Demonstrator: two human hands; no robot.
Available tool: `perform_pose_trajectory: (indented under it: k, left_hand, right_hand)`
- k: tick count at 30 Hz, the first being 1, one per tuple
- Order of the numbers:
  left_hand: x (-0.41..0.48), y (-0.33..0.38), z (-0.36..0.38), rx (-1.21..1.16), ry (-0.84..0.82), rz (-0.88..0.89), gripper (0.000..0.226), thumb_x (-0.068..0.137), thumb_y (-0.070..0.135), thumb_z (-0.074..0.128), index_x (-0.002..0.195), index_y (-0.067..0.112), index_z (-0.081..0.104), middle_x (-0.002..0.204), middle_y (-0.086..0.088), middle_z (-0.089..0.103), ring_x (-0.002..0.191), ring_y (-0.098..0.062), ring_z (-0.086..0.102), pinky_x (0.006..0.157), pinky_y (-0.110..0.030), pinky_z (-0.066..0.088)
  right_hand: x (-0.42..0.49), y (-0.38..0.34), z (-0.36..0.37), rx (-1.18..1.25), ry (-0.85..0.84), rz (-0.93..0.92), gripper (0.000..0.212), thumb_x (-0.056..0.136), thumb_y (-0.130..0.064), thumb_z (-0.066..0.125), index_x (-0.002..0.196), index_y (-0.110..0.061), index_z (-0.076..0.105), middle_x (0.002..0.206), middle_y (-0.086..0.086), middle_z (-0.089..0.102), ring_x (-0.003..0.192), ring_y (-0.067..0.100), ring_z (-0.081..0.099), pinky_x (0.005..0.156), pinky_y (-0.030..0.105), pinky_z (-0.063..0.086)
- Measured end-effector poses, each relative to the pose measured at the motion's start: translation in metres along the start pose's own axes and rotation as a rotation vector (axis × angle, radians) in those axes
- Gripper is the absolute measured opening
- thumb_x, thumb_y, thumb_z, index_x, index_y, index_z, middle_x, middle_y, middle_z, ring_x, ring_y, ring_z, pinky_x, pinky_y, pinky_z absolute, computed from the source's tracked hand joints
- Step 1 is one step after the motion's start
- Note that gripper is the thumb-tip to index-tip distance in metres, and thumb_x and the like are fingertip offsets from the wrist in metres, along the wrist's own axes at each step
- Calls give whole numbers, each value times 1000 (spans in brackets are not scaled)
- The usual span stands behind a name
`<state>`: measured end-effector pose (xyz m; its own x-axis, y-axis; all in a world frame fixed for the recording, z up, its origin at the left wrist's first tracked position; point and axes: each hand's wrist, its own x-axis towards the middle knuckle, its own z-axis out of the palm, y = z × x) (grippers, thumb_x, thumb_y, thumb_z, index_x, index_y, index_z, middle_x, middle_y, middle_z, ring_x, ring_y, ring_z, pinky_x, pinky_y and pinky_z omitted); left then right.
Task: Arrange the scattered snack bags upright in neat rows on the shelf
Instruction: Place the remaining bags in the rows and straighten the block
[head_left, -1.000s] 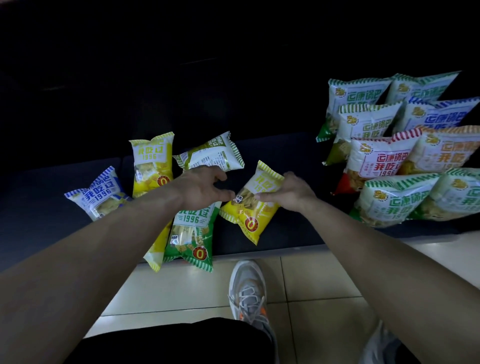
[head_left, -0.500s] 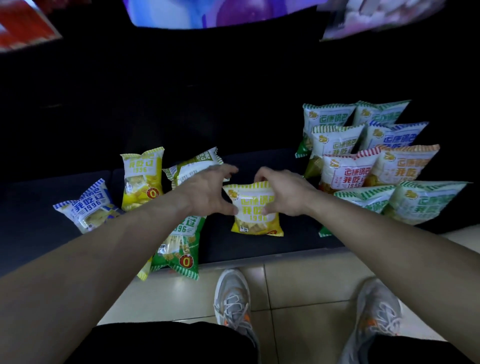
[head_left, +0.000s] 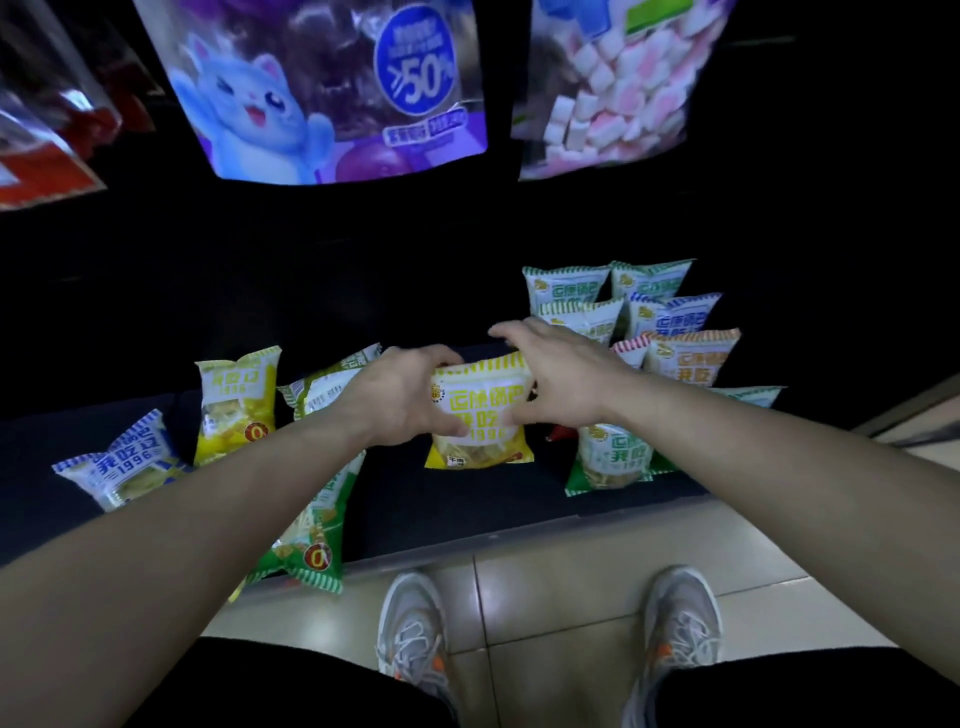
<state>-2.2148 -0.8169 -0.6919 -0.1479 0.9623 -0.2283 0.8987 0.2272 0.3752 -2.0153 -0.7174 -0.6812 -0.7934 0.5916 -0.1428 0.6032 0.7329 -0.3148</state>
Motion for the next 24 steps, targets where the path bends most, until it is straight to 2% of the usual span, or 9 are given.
perform_pose_trajectory:
  k: [2,4,7,11,13,20,24]
  left_hand:
    - [8,1,2,7,14,-37,84,58,57,86,132,34,51,94,8,60,87,-11,58,72,-31,52]
    - [21,0,4,8,34,-84,87,55,60,85,131,36,51,103,2,63,88,-14,61,71,-30,53]
    - [48,2,8,2,70,-137,92,52,61,86,133,35,52,109,0,65,90,-18,64,74,-32,55]
    - [96,3,19,26,83,-175,92,58,56,87,137,29,50,111,-2,67,92,-22,64,69,-33,54]
    - [121,2,24,43,87,-193,91,59,55,87,138,28,49,114,-2,66,96,-23,64,73,-35,55]
    - [185,-19,45,-9,109,-270,86,60,43,91,135,28,52,119,-4,63,103,-25,62,80,-37,54]
    - [198,-26,53,17,161,-243,79,70,32,86,138,28,48,130,-8,47,111,-31,56,84,-39,51]
  right_hand:
    - [-5,21,-4,-29,48,76,97,80,-57,72,154,-27,17,154,2,32,139,26,37,102,46,44]
    - [-7,47,-7,-42,75,145,88,86,-53,68,155,-25,20,156,5,31,141,29,35,104,46,42]
    - [-4,82,-11,-35,95,217,79,89,-48,66,153,-23,27,153,8,35,138,31,39,105,48,42]
    - [2,119,-9,-58,120,270,73,89,-50,66,149,-25,33,148,5,40,133,29,44,101,48,46]
    - [3,133,-1,-53,137,285,69,90,-50,64,148,-26,34,146,3,42,130,27,47,99,48,47]
    - [16,158,14,46,192,337,56,93,-45,62,141,-23,44,137,3,47,122,27,51,96,47,47]
    - [19,159,18,64,178,335,53,93,-45,62,138,-24,47,136,1,47,119,24,53,94,44,48]
